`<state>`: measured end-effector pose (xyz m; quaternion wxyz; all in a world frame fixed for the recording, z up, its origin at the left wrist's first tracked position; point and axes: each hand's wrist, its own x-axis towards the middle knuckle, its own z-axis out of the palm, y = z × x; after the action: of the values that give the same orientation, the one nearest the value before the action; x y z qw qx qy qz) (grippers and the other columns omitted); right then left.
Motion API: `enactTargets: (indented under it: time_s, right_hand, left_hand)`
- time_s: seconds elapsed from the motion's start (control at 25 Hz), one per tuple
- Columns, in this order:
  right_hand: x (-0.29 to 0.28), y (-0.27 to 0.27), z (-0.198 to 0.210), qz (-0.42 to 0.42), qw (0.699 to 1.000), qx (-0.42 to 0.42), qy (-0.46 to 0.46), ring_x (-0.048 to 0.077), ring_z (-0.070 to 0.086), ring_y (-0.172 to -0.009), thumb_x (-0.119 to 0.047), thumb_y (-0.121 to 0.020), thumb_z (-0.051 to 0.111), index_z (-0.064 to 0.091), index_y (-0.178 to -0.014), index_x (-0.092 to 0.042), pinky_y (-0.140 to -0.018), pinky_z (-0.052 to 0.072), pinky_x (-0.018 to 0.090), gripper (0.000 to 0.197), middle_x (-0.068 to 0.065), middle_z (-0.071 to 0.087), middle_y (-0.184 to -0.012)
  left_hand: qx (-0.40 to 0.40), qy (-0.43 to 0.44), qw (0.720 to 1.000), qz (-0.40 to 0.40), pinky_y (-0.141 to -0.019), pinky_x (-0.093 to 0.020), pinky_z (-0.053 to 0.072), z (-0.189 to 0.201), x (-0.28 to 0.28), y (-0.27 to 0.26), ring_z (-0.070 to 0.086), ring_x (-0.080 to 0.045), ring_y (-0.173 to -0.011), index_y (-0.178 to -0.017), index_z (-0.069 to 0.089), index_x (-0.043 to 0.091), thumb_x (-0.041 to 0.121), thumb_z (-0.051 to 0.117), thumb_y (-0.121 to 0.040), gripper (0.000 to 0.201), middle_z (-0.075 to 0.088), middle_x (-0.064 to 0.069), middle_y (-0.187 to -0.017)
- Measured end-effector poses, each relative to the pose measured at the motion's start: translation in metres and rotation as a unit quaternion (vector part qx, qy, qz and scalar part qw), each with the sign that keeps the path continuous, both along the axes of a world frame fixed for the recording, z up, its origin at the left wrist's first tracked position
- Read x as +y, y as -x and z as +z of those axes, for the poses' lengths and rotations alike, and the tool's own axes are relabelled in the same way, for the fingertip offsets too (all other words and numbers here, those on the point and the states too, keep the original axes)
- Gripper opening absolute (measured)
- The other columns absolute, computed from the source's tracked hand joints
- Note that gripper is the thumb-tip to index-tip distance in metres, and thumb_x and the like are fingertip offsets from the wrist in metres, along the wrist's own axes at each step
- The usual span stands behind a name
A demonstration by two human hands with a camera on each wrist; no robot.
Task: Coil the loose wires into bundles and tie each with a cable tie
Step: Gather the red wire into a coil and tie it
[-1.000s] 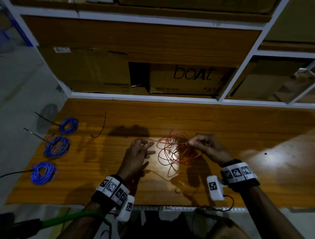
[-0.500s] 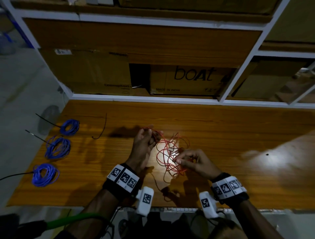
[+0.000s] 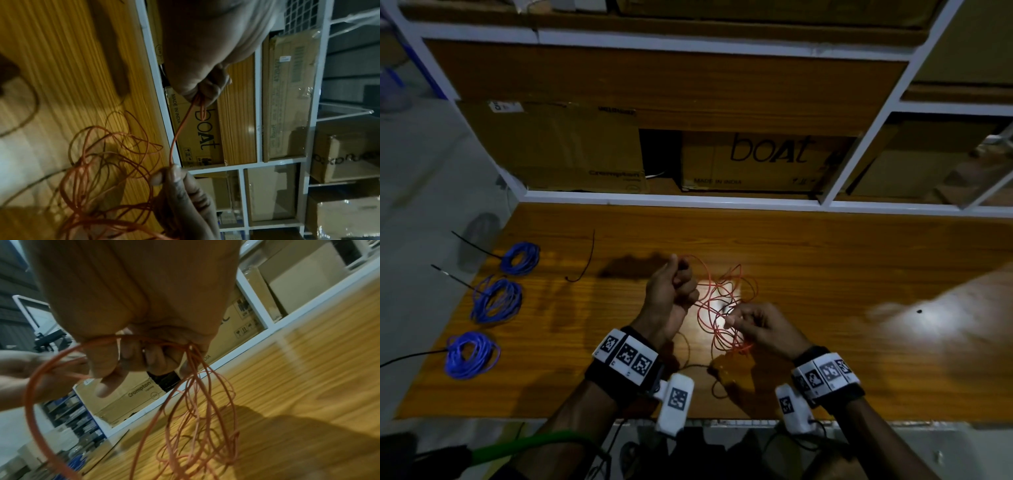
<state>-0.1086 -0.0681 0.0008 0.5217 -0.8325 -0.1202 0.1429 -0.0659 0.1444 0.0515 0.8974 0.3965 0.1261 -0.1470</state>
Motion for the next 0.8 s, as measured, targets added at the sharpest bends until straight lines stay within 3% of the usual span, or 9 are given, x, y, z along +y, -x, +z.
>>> enactTargets:
  time_s: [0.12, 0.24, 0.36, 0.48, 0.56, 0.6, 0.68, 0.72, 0.8]
  right_hand:
    - [-0.005, -0.003, 0.000, 0.010, 1.000, -0.003, 0.012, 0.019, 0.049, -0.057, -0.072, -0.085, 0.055, 0.068, -0.083, -0.014, -0.057, 0.042, 0.032, 0.060, 0.003, 0.054, -0.064]
    - [-0.008, -0.007, -0.003, -0.001, 1.000, -0.006, 0.029, 0.033, 0.057, -0.063, -0.076, -0.081, 0.055, 0.069, -0.082, -0.026, -0.058, 0.047, 0.038, 0.051, 0.013, 0.062, -0.069]
    - [-0.008, -0.012, -0.002, 0.013, 0.996, -0.024, 0.086, 0.030, 0.060, -0.065, -0.076, -0.082, 0.052, 0.066, -0.081, -0.036, -0.059, 0.051, 0.046, 0.043, 0.011, 0.065, -0.073]
    - [-0.011, -0.023, 0.011, 0.055, 0.977, -0.032, 0.202, 0.018, 0.064, -0.069, -0.059, -0.091, 0.053, 0.066, -0.089, -0.029, -0.066, 0.056, 0.046, 0.033, 0.003, 0.068, -0.078]
    - [-0.016, -0.031, 0.018, 0.112, 0.932, -0.072, 0.337, 0.013, 0.064, -0.079, -0.042, -0.099, 0.053, 0.066, -0.097, -0.024, -0.079, 0.056, 0.043, 0.022, -0.003, 0.069, -0.089]
    - [-0.018, -0.034, 0.021, 0.129, 0.905, -0.102, 0.393, 0.012, 0.065, -0.085, -0.036, -0.100, 0.053, 0.065, -0.100, -0.026, -0.091, 0.053, 0.044, 0.016, -0.005, 0.069, -0.096]
    - [-0.023, -0.037, 0.025, 0.149, 0.860, -0.161, 0.460, 0.013, 0.065, -0.105, -0.026, -0.100, 0.052, 0.063, -0.110, -0.032, -0.116, 0.032, 0.050, 0.016, -0.007, 0.068, -0.114]
    - [-0.025, -0.038, 0.026, 0.147, 0.848, -0.182, 0.476, 0.015, 0.062, -0.117, -0.024, -0.100, 0.051, 0.061, -0.117, -0.034, -0.121, 0.019, 0.053, 0.022, -0.006, 0.067, -0.123]
    - [-0.034, -0.040, 0.031, 0.118, 0.841, -0.193, 0.492, 0.020, 0.054, -0.132, -0.024, -0.102, 0.044, 0.059, -0.130, -0.032, -0.122, 0.009, 0.057, 0.033, 0.000, 0.063, -0.135]
  left_hand:
    - [-0.024, -0.076, 0.997, -0.023, -0.046, -0.022, 0.023, 0.001, 0.006, 0.005, 0.026, -0.007, -0.045, -0.083, 0.048, 0.016, 0.034, 0.033, -0.108, 0.034, 0.033, 0.008, -0.057]
    - [-0.014, -0.092, 0.994, -0.051, -0.048, -0.026, 0.021, 0.001, 0.010, 0.009, 0.025, -0.009, -0.045, -0.078, 0.046, 0.018, 0.035, 0.033, -0.108, 0.037, 0.031, 0.008, -0.055]
    - [-0.039, -0.151, 0.984, -0.091, -0.048, -0.030, 0.016, 0.002, 0.013, 0.008, 0.023, -0.010, -0.043, -0.075, 0.043, 0.018, 0.034, 0.032, -0.108, 0.039, 0.031, 0.008, -0.052]
    - [-0.076, -0.245, 0.950, -0.179, -0.048, -0.030, 0.013, 0.003, 0.013, 0.012, 0.023, -0.010, -0.043, -0.074, 0.043, 0.018, 0.033, 0.034, -0.108, 0.038, 0.033, 0.008, -0.054]
    - [-0.093, -0.311, 0.920, -0.218, -0.048, -0.030, 0.014, 0.004, 0.016, 0.018, 0.023, -0.011, -0.045, -0.074, 0.044, 0.019, 0.033, 0.035, -0.108, 0.038, 0.033, 0.006, -0.056]
    - [-0.095, -0.326, 0.914, -0.223, -0.049, -0.030, 0.014, 0.005, 0.018, 0.019, 0.024, -0.011, -0.045, -0.074, 0.044, 0.019, 0.033, 0.035, -0.108, 0.038, 0.033, 0.005, -0.057]
    - [-0.090, -0.308, 0.923, -0.211, -0.050, -0.032, 0.012, 0.012, 0.026, 0.018, 0.023, -0.010, -0.044, -0.073, 0.043, 0.019, 0.032, 0.035, -0.108, 0.038, 0.032, 0.005, -0.056]
    - [-0.089, -0.285, 0.933, -0.201, -0.050, -0.032, 0.011, 0.019, 0.031, 0.016, 0.023, -0.009, -0.042, -0.073, 0.042, 0.019, 0.032, 0.036, -0.107, 0.037, 0.030, 0.005, -0.056]
    - [-0.098, -0.258, 0.945, -0.176, -0.049, -0.031, 0.010, 0.030, 0.043, 0.010, 0.021, -0.008, -0.040, -0.072, 0.042, 0.018, 0.031, 0.036, -0.107, 0.038, 0.028, 0.005, -0.055]
